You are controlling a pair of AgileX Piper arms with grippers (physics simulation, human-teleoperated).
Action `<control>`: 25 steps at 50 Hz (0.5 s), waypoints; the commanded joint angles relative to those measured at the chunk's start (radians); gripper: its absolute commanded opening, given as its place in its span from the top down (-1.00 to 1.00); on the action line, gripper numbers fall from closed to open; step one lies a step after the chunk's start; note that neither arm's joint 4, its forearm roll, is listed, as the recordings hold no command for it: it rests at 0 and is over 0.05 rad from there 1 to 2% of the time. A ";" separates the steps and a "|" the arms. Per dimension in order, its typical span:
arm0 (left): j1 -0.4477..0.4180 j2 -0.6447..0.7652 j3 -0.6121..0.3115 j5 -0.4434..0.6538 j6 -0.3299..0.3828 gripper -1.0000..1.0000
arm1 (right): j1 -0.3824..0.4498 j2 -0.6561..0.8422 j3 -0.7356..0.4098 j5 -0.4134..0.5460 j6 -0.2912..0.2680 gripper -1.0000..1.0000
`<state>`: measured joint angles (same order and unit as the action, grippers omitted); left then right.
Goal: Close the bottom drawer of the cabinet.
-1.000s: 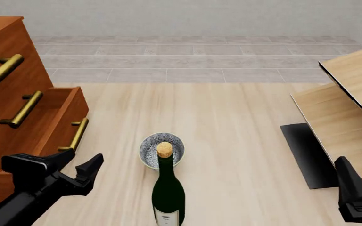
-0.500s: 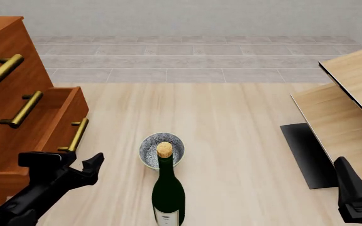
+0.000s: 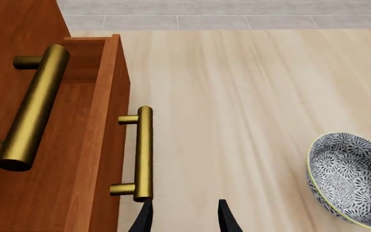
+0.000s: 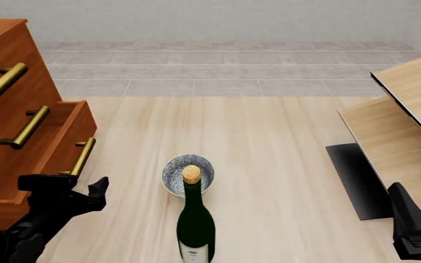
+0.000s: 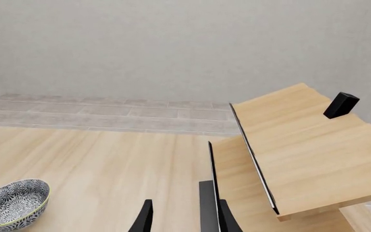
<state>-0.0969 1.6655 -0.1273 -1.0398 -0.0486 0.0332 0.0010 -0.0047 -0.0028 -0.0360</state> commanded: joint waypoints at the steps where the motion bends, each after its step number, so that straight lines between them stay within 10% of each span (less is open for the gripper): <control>1: 0.070 0.030 -0.003 -0.022 0.042 -1.00 | 0.003 0.000 0.002 -0.003 -0.004 -1.00; 25: 0.154 0.085 0.007 -0.099 0.142 -1.00 | 0.005 0.000 0.001 -0.003 -0.004 -1.00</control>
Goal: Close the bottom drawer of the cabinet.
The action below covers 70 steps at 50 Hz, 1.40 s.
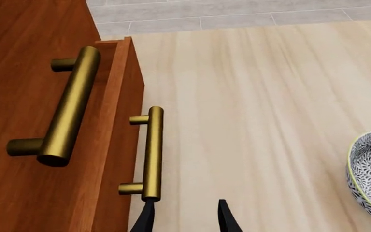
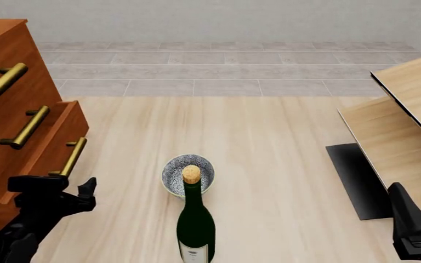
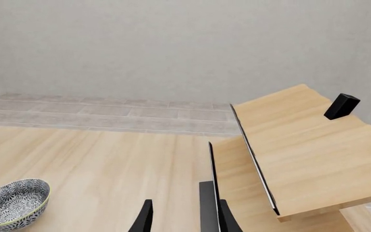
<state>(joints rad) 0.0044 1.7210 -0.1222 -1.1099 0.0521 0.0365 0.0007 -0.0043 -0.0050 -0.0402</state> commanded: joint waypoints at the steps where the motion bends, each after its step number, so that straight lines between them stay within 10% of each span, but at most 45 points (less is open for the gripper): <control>1: 0.056 0.030 0.001 -0.028 0.043 -1.00 | 0.002 0.000 0.000 0.000 0.000 -1.00; 70: 0.326 0.177 -0.045 -0.105 0.142 -1.00 | 0.010 0.000 -0.001 -0.002 -0.007 -1.00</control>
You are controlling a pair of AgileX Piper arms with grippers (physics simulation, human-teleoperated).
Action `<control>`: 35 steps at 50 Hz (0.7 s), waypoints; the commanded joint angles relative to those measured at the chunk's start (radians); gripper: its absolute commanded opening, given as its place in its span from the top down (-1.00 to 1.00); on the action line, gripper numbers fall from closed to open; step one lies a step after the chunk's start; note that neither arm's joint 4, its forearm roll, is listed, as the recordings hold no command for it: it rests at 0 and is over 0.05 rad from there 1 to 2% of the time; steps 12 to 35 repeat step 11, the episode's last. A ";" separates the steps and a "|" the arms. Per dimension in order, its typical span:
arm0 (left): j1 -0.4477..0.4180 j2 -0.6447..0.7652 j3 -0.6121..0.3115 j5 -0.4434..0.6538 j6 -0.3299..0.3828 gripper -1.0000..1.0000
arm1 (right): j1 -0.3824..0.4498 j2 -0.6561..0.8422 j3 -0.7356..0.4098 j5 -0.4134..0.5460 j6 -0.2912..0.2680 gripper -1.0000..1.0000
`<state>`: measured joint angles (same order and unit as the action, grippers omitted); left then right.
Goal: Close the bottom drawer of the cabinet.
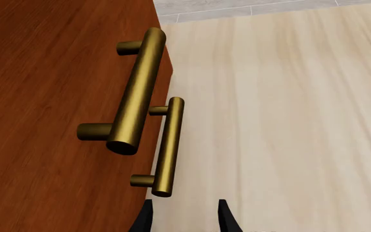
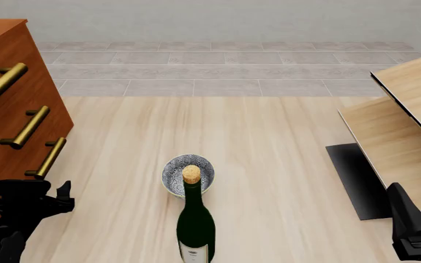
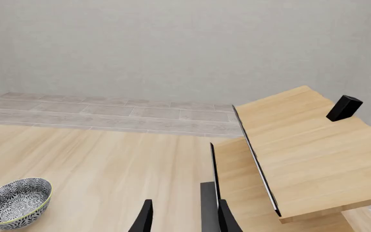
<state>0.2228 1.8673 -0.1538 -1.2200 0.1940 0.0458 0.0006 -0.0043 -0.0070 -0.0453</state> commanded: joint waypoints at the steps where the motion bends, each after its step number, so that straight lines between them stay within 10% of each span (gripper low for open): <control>1: 0.109 0.031 -0.014 0.004 0.001 -1.00 | 0.000 0.000 -0.001 0.000 -0.002 -1.00; 35: 0.106 0.030 -0.012 0.005 -0.004 -1.00 | 0.000 0.000 0.000 -0.003 -0.003 -1.00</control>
